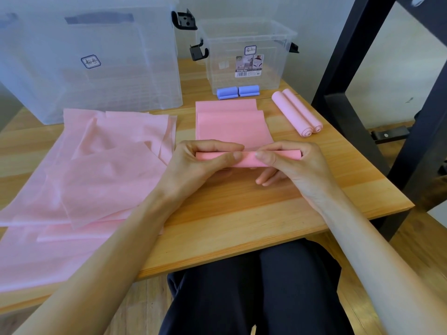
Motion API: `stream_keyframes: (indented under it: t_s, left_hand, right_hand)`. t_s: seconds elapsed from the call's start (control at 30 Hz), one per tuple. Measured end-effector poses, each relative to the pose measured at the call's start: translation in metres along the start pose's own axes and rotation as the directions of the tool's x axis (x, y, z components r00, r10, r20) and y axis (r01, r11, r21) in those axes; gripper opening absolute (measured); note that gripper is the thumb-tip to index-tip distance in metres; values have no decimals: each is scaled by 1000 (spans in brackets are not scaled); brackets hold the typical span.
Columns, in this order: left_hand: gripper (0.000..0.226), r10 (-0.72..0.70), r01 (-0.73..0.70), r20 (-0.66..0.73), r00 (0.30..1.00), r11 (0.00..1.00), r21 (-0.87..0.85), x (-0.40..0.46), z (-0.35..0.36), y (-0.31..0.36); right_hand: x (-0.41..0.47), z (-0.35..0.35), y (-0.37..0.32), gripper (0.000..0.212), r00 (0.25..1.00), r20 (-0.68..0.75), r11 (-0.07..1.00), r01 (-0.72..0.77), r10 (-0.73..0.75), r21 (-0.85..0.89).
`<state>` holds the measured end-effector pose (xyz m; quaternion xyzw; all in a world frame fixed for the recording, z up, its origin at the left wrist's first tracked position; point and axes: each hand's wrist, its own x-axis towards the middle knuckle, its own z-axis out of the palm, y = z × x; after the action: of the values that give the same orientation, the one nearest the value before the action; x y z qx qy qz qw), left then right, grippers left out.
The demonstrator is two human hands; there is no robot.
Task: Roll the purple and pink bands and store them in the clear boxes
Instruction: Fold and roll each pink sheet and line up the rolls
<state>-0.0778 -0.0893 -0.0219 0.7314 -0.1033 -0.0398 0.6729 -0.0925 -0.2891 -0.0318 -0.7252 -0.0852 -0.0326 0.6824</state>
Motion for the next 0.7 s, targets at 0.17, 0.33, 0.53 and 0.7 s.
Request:
stream_keyframes:
  t_s: [0.17, 0.33, 0.53, 0.7]
  left_hand:
    - [10, -106, 104, -14, 994, 990, -94, 1, 0, 1]
    - [23, -37, 37, -4, 999, 998, -46, 0, 0, 3]
    - [11, -72, 70, -35, 997, 996, -53, 0, 0, 2]
    - [12, -44, 44, -38, 998, 999, -2, 0, 0, 3]
  right_hand:
    - [-1, -1, -2, 33, 998, 63, 1000, 11, -10, -9]
    - [-1, -1, -1, 24, 999, 40, 1000, 1, -1, -11]
    - [0, -1, -1, 28, 998, 69, 1000, -5, 6, -21]
    - [0, -1, 0, 21, 999, 34, 999, -7, 9, -34]
